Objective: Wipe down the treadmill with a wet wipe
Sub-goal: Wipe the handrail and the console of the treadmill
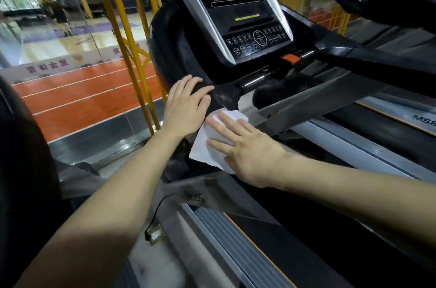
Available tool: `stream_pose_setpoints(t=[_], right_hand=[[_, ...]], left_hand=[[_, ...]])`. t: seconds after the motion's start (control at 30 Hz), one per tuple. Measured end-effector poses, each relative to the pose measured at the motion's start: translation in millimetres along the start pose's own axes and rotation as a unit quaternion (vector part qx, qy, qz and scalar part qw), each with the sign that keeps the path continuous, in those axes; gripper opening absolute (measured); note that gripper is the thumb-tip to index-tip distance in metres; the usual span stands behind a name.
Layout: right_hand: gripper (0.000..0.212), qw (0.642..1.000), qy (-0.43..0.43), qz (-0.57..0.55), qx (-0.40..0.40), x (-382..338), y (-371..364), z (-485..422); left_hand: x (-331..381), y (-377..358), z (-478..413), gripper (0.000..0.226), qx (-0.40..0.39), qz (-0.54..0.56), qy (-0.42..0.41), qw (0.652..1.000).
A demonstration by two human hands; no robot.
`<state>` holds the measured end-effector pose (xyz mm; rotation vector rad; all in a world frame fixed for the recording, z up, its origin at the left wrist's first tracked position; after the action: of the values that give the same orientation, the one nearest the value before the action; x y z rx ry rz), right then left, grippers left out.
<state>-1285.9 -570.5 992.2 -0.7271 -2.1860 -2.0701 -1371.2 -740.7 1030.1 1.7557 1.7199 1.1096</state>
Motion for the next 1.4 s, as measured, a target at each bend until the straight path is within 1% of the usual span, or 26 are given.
stream_pose_setpoints(t=[0.1,0.2,0.23,0.3,0.33,0.4,0.47,0.5,0.57,0.63,0.7,0.73,0.8,0.9,0.97,1.0,1.07,1.13,1.2,1.23,1.3,1.4], right_hand=[[0.072,0.996,-0.011,0.087,-0.014,-33,-8,84],[0.09,0.988,-0.047,0.144,-0.034,-70,-15,189],[0.096,0.985,-0.066,0.149,-0.051,-77,-14,203],[0.099,0.976,-0.1,0.167,-0.095,-83,-19,185],[0.098,0.97,-0.104,0.187,-0.113,-84,-25,162],[0.101,0.951,-0.125,0.241,-0.146,-83,-35,114],[0.107,0.939,-0.15,0.272,-0.146,-78,-39,102],[0.108,0.935,-0.154,0.289,-0.137,-80,-39,117],[0.11,0.928,-0.166,0.31,-0.126,-95,-35,178],[0.105,0.932,-0.204,0.281,-0.104,-117,-34,255],[0.098,0.924,-0.232,0.283,-0.115,-128,-41,302],[0.096,0.921,-0.231,0.286,-0.126,-128,-48,301],[0.091,0.925,-0.212,0.285,-0.133,-121,-59,261],[0.083,0.928,-0.212,0.279,-0.125,-108,-58,187],[0.083,0.926,-0.211,0.288,-0.124,-107,-51,188],[0.085,0.925,-0.213,0.293,-0.115,-112,-48,209],[0.092,0.923,-0.245,0.28,-0.098,-126,-40,279],[0.099,0.906,-0.296,0.286,-0.093,-144,-32,369],[0.105,0.888,-0.342,0.282,-0.124,-159,-35,437],[0.106,0.884,-0.349,0.282,-0.13,-161,-38,447],[0.099,0.895,-0.336,0.271,-0.115,-154,-48,420],[0.091,0.925,-0.273,0.255,-0.072,-133,-55,302]], left_hand=[[10,4,-4,0.052,-0.014,-0.044,-0.01,0.999],[18,2,-4,0.056,-0.065,-0.084,0.003,0.994],[31,2,2,0.056,-0.077,-0.091,-0.018,0.993],[85,-2,26,0.052,-0.11,-0.067,-0.11,0.986],[115,-5,43,0.051,-0.144,-0.045,-0.145,0.978],[154,-14,70,0.053,-0.203,-0.055,-0.181,0.961],[161,-16,75,0.055,-0.208,-0.082,-0.199,0.954],[156,-17,73,0.055,-0.211,-0.084,-0.198,0.953],[151,-19,73,0.051,-0.225,-0.084,-0.21,0.948],[158,-19,82,0.052,-0.242,-0.101,-0.223,0.939],[178,-22,94,0.059,-0.257,-0.123,-0.233,0.93],[192,-25,105,0.063,-0.281,-0.12,-0.234,0.923],[227,-35,135,0.07,-0.327,-0.102,-0.257,0.904],[245,-36,149,0.074,-0.312,-0.098,-0.265,0.907],[240,-36,147,0.072,-0.308,-0.101,-0.259,0.91],[237,-38,145,0.07,-0.31,-0.104,-0.252,0.911],[235,-41,141,0.072,-0.319,-0.109,-0.237,0.911],[237,-43,141,0.077,-0.319,-0.111,-0.23,0.913],[238,-43,140,0.081,-0.312,-0.111,-0.217,0.918],[238,-42,140,0.084,-0.308,-0.112,-0.211,0.921],[240,-38,142,0.089,-0.296,-0.116,-0.205,0.926],[240,-32,144,0.085,-0.279,-0.129,-0.206,0.929]])
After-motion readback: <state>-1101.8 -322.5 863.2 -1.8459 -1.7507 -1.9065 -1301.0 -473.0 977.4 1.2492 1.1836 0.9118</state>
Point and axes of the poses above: each hand's wrist, its own z-axis away from the middle knuckle, its own y-axis out of the back of the hand, x = y × z, the point moved 9 cm from there along -z, towards the middle knuckle, and after that the axes turned 12 degrees about y, right-handed, at the moved point
